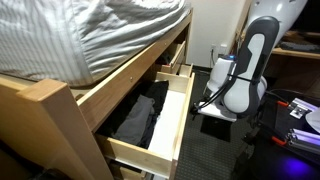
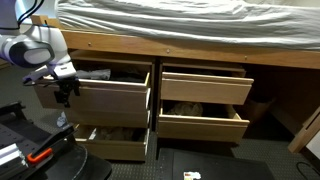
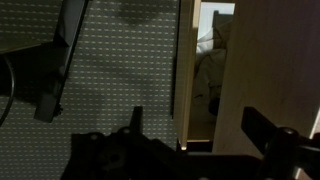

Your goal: Close the top drawer on the left and open the top drawer on the right

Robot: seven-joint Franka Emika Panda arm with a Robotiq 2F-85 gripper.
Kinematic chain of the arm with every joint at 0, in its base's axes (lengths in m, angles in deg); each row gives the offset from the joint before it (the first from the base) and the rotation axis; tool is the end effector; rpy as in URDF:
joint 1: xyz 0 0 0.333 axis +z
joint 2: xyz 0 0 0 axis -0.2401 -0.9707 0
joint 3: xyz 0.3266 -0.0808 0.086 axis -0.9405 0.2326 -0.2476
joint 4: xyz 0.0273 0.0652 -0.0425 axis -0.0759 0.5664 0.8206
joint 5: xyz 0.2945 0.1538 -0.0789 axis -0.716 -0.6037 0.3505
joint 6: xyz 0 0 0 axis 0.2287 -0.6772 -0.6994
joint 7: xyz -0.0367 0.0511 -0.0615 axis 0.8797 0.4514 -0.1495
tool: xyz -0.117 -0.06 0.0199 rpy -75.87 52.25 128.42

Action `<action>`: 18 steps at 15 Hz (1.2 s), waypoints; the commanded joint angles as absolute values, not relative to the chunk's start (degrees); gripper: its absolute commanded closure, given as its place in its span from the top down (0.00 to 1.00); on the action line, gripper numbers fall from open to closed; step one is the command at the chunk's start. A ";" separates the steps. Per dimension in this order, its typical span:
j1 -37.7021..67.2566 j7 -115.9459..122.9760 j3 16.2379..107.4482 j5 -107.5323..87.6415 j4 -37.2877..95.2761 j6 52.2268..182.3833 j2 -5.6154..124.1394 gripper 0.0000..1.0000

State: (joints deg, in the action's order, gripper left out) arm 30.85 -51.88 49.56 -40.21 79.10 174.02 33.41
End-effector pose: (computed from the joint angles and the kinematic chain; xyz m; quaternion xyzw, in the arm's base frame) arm 0.4150 0.1484 0.0747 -0.8459 0.5312 -0.0245 0.0414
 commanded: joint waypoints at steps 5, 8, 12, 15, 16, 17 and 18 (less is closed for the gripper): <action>23.57 -55.05 41.32 -41.80 84.05 178.64 39.00 1.00; 22.93 -55.08 40.99 -41.67 83.81 177.82 38.70 1.00; 31.09 -51.65 49.61 -40.55 79.01 173.83 33.43 1.00; 28.16 -53.55 45.64 -41.33 81.85 183.51 35.51 1.00; 27.24 -54.89 43.87 -41.35 83.68 187.06 37.11 1.00; 31.87 -58.30 47.62 -40.88 83.89 181.98 43.93 1.00; 32.49 -60.27 47.52 -40.77 85.17 183.38 45.67 1.00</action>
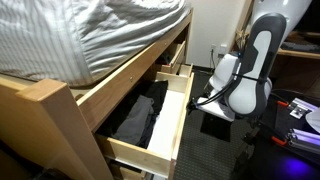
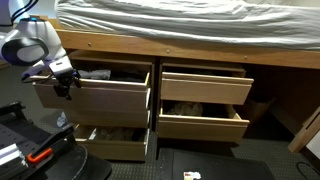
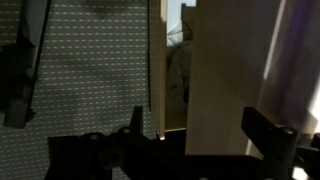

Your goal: Close the top drawer on the left and open the top drawer on the right

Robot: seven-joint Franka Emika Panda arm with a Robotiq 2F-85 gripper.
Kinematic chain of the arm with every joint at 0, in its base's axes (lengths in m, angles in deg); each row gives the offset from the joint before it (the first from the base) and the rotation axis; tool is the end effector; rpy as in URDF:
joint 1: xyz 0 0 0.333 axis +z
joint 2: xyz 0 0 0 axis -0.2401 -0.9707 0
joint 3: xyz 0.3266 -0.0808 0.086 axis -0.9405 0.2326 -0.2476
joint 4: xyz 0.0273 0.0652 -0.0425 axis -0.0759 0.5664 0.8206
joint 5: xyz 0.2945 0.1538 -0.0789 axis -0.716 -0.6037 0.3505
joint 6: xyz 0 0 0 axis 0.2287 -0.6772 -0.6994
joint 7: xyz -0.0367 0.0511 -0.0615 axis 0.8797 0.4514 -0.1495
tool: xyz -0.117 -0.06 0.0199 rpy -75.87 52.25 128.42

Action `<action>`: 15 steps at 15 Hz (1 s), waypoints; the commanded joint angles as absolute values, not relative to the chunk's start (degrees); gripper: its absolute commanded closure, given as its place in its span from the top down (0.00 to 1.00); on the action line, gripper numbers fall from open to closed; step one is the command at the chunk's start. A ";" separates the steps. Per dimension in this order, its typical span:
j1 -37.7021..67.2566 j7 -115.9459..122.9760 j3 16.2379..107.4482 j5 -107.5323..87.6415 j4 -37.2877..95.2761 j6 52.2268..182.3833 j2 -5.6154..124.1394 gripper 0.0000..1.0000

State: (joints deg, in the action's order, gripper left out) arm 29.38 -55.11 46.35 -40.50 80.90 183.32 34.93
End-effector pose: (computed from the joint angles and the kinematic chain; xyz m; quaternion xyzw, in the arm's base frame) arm 0.4220 0.1577 0.1002 -0.8274 0.5486 -0.0792 0.0910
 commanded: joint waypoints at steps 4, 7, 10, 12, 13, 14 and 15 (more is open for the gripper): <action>33.37 -59.88 48.12 -41.20 83.45 180.62 45.95 1.00; 33.24 -59.84 48.08 -41.18 83.43 180.45 45.16 1.00; 36.28 -58.55 51.83 -42.33 81.05 170.87 42.58 1.00; 37.19 -60.42 53.63 -41.13 78.09 166.23 39.37 1.00; 35.59 -60.38 51.65 -40.48 81.40 169.16 42.78 1.00; 35.86 -60.41 52.16 -40.39 80.74 168.66 41.99 1.00; 35.87 -60.39 52.15 -40.40 80.64 168.81 41.81 1.00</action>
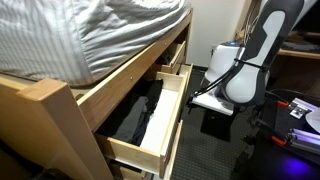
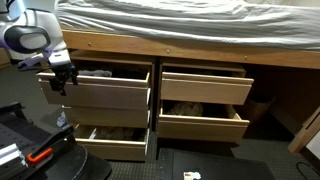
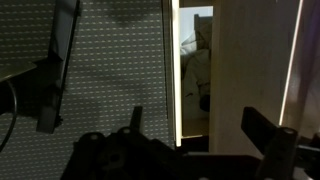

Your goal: Close the top drawer on the left and open the top drawer on the right

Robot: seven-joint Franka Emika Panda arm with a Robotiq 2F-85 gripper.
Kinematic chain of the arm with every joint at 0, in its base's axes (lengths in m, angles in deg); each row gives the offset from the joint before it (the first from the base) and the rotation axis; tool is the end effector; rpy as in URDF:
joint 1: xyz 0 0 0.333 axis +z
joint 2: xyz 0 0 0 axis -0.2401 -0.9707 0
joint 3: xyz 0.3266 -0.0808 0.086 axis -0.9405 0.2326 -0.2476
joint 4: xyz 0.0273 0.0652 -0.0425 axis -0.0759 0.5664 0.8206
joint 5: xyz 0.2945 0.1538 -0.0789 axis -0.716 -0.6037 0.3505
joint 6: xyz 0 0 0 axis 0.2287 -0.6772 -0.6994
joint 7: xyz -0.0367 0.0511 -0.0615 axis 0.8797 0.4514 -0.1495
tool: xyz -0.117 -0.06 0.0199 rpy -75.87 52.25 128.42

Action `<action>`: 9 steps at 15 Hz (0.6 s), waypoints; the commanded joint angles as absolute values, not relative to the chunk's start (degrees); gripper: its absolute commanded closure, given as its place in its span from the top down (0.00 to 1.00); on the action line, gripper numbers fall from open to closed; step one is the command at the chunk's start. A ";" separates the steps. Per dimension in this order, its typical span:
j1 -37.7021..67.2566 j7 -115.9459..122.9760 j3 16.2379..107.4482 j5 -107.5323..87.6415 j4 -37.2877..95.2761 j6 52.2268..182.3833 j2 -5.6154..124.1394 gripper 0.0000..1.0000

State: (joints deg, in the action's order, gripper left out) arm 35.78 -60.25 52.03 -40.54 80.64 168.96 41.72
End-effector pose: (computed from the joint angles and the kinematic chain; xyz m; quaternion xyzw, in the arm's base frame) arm 0.4185 0.1711 0.1258 -0.8196 0.5691 -0.0289 0.0596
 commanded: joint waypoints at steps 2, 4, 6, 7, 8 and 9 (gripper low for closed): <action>35.90 -60.39 52.11 -40.40 80.66 168.82 41.94 1.00; 32.90 -60.38 49.25 -40.06 77.27 172.35 37.84 1.00; 29.86 -60.60 46.81 -39.50 71.99 173.29 32.44 1.00; 28.34 -60.22 45.29 -38.83 69.11 175.67 28.89 1.00; 25.55 -59.31 42.82 -37.84 70.24 180.65 26.01 1.00; 24.21 -59.08 41.81 -36.87 69.38 183.98 23.10 1.00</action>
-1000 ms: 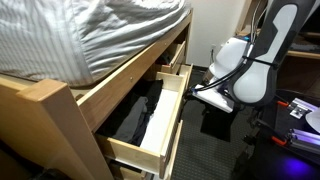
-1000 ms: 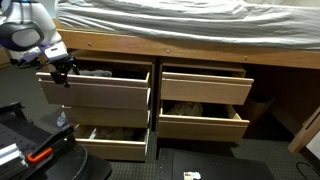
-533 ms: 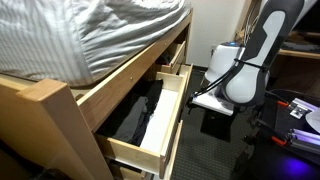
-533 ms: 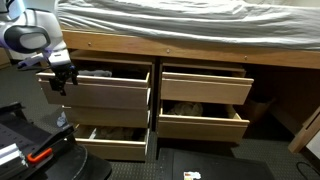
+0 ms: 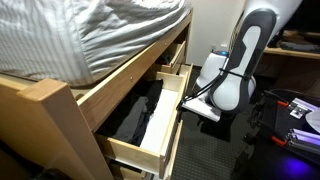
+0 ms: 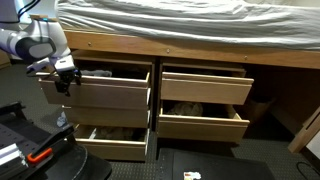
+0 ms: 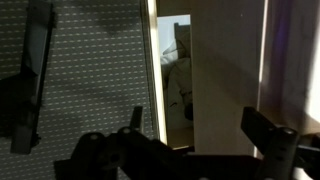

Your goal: Close the top drawer on the left and open the top drawer on the right

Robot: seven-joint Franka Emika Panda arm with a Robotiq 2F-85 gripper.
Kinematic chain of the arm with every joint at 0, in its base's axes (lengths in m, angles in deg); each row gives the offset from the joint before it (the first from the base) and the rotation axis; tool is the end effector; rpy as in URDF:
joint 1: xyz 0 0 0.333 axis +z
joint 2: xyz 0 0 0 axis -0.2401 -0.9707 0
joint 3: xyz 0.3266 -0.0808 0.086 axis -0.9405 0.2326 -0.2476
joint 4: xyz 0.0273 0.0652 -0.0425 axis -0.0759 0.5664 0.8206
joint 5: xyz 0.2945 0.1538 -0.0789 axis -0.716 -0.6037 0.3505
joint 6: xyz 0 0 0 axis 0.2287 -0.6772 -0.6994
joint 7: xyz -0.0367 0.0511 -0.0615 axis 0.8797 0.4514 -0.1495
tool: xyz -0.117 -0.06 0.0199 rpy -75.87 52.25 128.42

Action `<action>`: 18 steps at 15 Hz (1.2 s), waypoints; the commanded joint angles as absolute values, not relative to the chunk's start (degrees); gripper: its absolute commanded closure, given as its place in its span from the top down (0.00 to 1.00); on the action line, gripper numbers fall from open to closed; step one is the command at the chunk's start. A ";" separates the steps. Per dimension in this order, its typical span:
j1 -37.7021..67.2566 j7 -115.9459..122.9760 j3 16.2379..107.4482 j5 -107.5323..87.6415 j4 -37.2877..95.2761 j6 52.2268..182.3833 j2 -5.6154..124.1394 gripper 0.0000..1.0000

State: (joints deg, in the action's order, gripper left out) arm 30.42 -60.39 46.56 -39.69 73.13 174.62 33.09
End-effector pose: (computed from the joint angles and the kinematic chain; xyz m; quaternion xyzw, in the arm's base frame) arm 0.4507 0.1880 0.0922 -0.8082 0.5793 -0.0350 0.1000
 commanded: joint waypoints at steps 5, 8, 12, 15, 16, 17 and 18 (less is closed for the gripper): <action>31.31 -59.65 49.92 -33.91 57.83 181.50 22.31 1.00; 35.44 -59.00 52.14 -37.72 52.40 181.19 23.41 1.00; 36.65 -57.87 52.18 -40.78 48.20 180.74 23.06 1.00; 39.26 -57.79 54.06 -42.47 43.69 180.61 22.84 1.00; 43.26 -59.59 59.32 -43.45 46.23 178.05 24.43 1.00; 45.71 -59.41 62.68 -45.46 48.45 176.59 25.91 1.00; 49.82 -59.11 68.14 -48.09 50.85 174.37 27.28 1.00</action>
State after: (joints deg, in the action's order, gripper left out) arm 42.02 -59.96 58.12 -42.49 44.55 179.36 22.91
